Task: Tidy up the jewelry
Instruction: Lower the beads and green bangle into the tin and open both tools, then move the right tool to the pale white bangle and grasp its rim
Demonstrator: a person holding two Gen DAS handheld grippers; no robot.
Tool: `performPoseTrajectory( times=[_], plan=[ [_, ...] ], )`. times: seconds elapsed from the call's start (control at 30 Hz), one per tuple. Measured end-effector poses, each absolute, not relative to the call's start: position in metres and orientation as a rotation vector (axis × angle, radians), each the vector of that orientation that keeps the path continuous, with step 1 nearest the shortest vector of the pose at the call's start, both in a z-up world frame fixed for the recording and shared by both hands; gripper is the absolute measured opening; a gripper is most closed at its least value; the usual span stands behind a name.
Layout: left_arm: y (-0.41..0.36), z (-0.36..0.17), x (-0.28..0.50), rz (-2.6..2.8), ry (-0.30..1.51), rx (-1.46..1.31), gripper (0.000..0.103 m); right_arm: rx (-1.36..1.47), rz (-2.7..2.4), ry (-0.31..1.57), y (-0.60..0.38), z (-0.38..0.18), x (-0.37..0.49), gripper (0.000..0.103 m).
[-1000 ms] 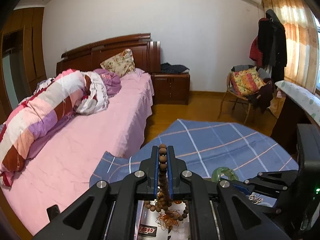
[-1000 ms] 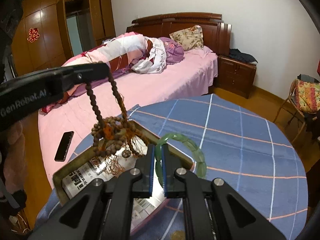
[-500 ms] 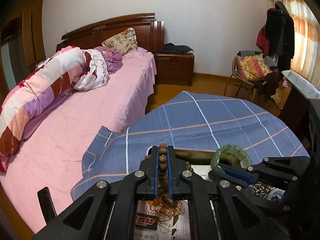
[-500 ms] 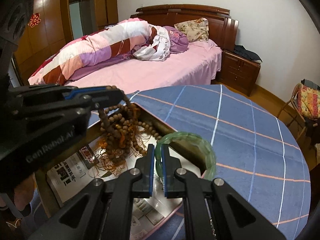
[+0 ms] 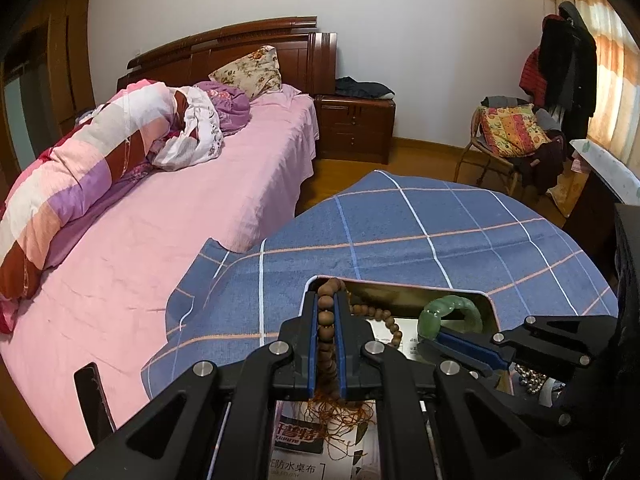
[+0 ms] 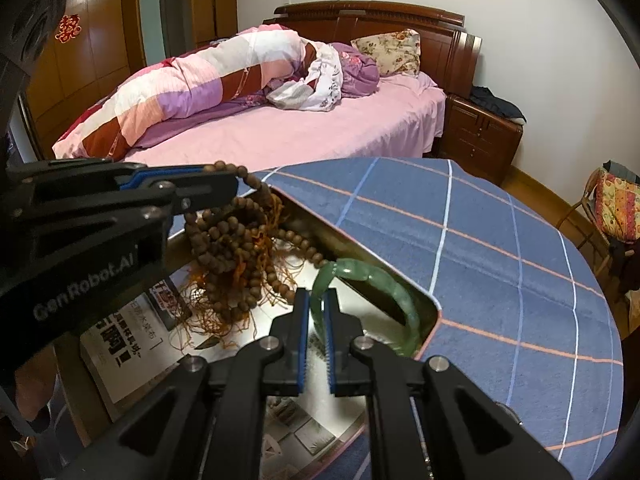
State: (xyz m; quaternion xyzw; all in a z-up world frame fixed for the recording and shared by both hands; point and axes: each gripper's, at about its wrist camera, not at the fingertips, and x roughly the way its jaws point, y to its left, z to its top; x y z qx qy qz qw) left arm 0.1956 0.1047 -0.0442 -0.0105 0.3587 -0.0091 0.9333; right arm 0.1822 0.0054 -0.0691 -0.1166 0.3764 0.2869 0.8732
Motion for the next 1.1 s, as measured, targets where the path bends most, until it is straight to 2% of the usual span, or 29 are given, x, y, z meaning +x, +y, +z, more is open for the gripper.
performPoseTrajectory(
  times=[0.27,0.37,0.43,0.47,0.5,0.57,0.63,0.7,0.8,0.9,1.0,1.1],
  plan=[
    [0.105,-0.047,0.196,-0.002,0.748,-0.004,0.01,-0.252,0.601,0.784,0.006,-0.071,0.181,0.01],
    [0.105,-0.046,0.193,0.013,0.735,0.002,0.03,-0.259,0.6,0.78,0.008,-0.072,0.181,0.01],
    [0.106,-0.043,0.19,0.026,0.713,0.005,0.057,-0.263,0.599,0.781,0.009,-0.073,0.18,0.01],
    [0.107,-0.042,0.189,0.037,0.699,0.008,0.061,-0.265,0.598,0.781,0.01,-0.074,0.18,0.01],
    [0.108,-0.041,0.188,0.041,0.692,0.008,0.063,-0.266,0.597,0.781,0.01,-0.074,0.18,0.011],
    [0.108,-0.04,0.188,0.039,0.697,0.009,0.063,-0.267,0.596,0.785,0.01,-0.075,0.18,0.02],
    [0.109,-0.041,0.189,0.05,0.7,0.008,0.063,-0.268,0.592,0.78,0.01,-0.074,0.179,0.043],
    [0.11,-0.041,0.188,0.055,0.701,0.003,0.063,-0.266,0.588,0.771,0.008,-0.073,0.177,0.05],
    [0.112,-0.04,0.186,0.064,0.699,-0.009,0.063,-0.266,0.587,0.768,0.007,-0.07,0.174,0.052],
    [0.113,-0.038,0.181,0.067,0.695,-0.017,0.063,-0.267,0.578,0.762,0.004,-0.068,0.17,0.061],
    [0.112,-0.036,0.176,0.067,0.693,-0.02,0.063,-0.252,0.575,0.765,-0.002,-0.064,0.167,0.063],
    [0.109,-0.035,0.168,0.07,0.691,-0.016,0.065,-0.259,0.558,0.758,-0.006,-0.06,0.162,0.07]
  ],
)
